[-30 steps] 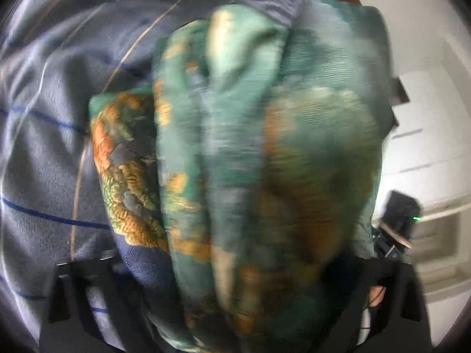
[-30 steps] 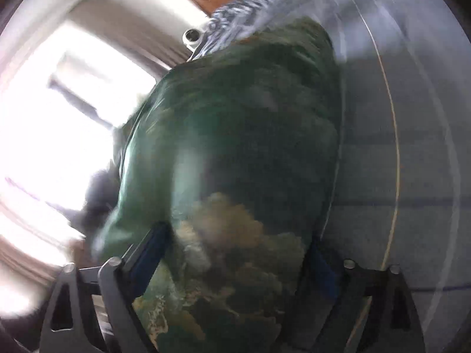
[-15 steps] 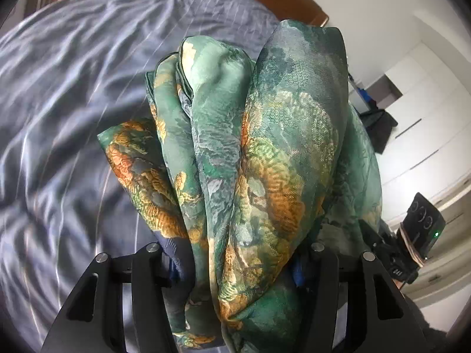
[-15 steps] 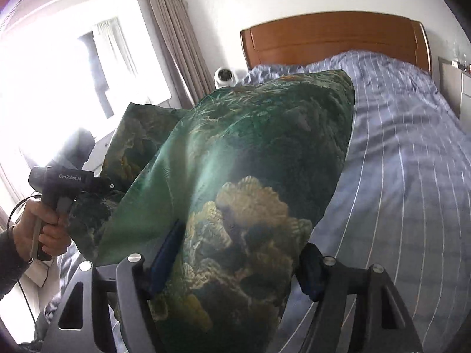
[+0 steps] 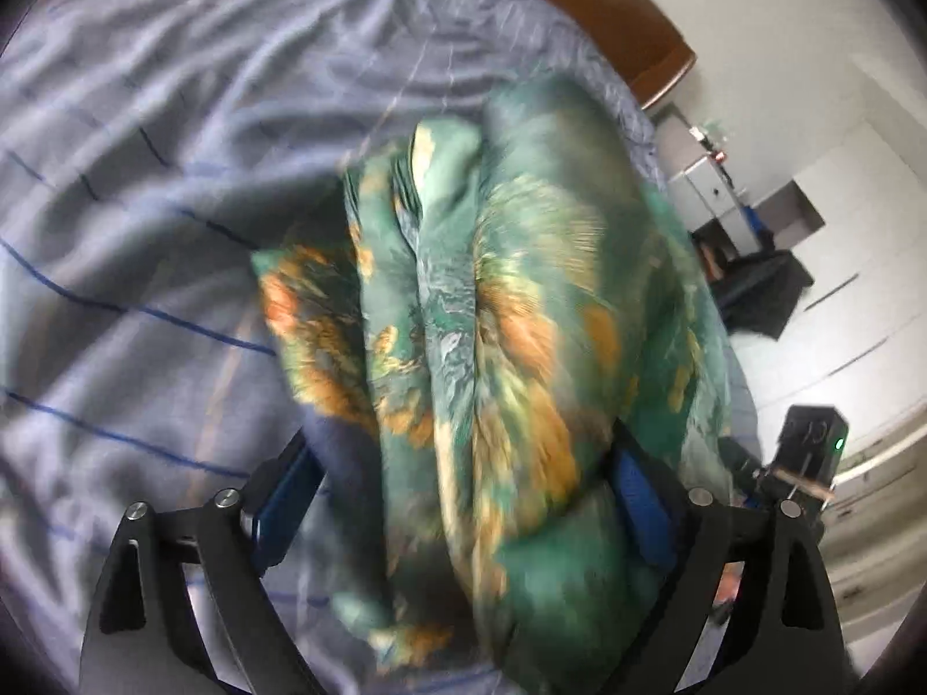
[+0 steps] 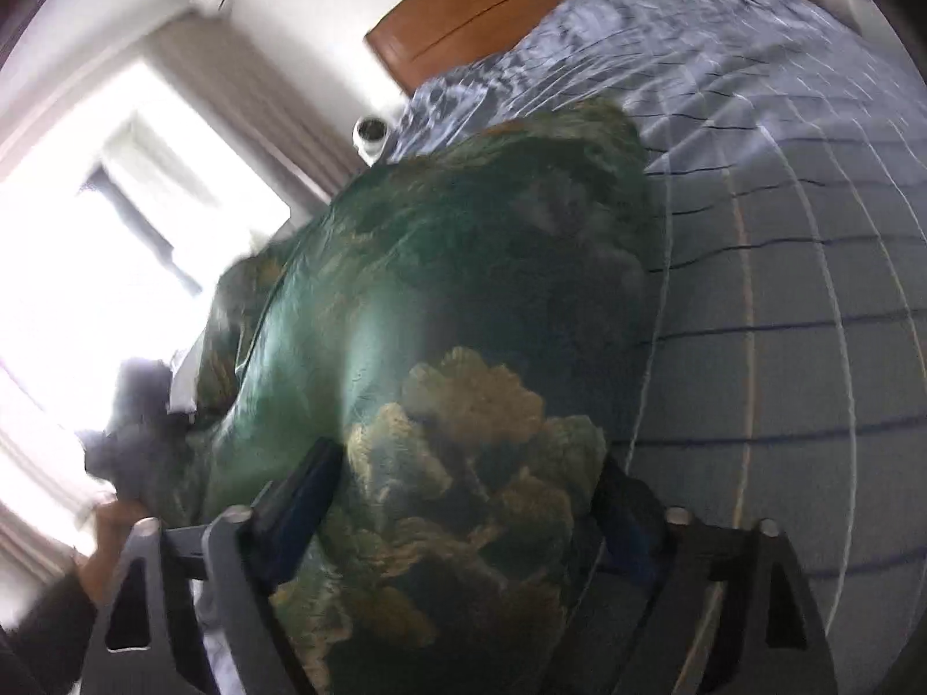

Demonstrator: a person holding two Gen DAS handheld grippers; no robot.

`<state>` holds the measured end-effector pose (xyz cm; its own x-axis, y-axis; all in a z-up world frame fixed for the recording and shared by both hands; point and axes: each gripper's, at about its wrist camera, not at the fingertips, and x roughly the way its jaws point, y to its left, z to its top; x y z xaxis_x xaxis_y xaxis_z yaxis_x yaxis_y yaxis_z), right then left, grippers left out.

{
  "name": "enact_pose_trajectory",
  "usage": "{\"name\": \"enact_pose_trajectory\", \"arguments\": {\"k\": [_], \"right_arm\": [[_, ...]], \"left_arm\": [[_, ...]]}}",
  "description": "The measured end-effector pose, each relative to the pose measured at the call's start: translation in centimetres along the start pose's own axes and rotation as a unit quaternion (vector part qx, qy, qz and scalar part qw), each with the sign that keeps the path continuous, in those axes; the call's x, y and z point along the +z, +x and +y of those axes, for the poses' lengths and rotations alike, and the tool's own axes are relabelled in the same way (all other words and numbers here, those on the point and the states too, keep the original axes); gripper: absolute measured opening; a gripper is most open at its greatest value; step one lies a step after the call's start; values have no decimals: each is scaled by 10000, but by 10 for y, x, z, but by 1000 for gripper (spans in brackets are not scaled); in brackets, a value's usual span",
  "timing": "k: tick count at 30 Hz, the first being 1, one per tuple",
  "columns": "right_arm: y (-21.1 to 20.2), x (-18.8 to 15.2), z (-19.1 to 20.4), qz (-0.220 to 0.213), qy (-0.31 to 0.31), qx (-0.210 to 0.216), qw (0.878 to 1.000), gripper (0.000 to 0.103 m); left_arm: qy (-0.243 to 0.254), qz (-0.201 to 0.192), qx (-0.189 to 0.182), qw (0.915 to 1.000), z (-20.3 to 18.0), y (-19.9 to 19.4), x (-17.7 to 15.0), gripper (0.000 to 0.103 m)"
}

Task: Fold large clothes

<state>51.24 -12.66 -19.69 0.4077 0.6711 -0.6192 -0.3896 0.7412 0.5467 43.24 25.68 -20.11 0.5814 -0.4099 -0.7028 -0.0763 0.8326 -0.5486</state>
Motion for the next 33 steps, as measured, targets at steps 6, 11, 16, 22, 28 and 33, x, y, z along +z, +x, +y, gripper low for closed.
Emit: {"name": "enact_pose_trajectory", "arguments": {"k": [6,11,16,22,28,33], "right_arm": [[-65,-6,45,-454,-1019,-900,9897,91],[-150,-38,123,-1549,-2321,-1943,9404,91],[-195,-69,159,-1994,-2560,-2695,9067,103],[-212,-99,168,-1353,-2114,-2868,9245,103],[-231,-135,194,-1217,-2064,-2997,9234,103],[-237,-150,209,-1097,-2036,-2929,9278,103]], "left_arm": [[1302,-1474,1626,9669,-62,-103,-44,101],[2060,-2409,2954,9013,-118,-152,-100,103],[2132,-2412,3578,8766,-162,-159,-149,103],[1842,-2071,2960,9141,-193,-159,-172,103],[1925,-1848,2831,9212,-213,-162,-200,103],[1900,-1779,2672,9278,-225,-170,-218,103]]}}
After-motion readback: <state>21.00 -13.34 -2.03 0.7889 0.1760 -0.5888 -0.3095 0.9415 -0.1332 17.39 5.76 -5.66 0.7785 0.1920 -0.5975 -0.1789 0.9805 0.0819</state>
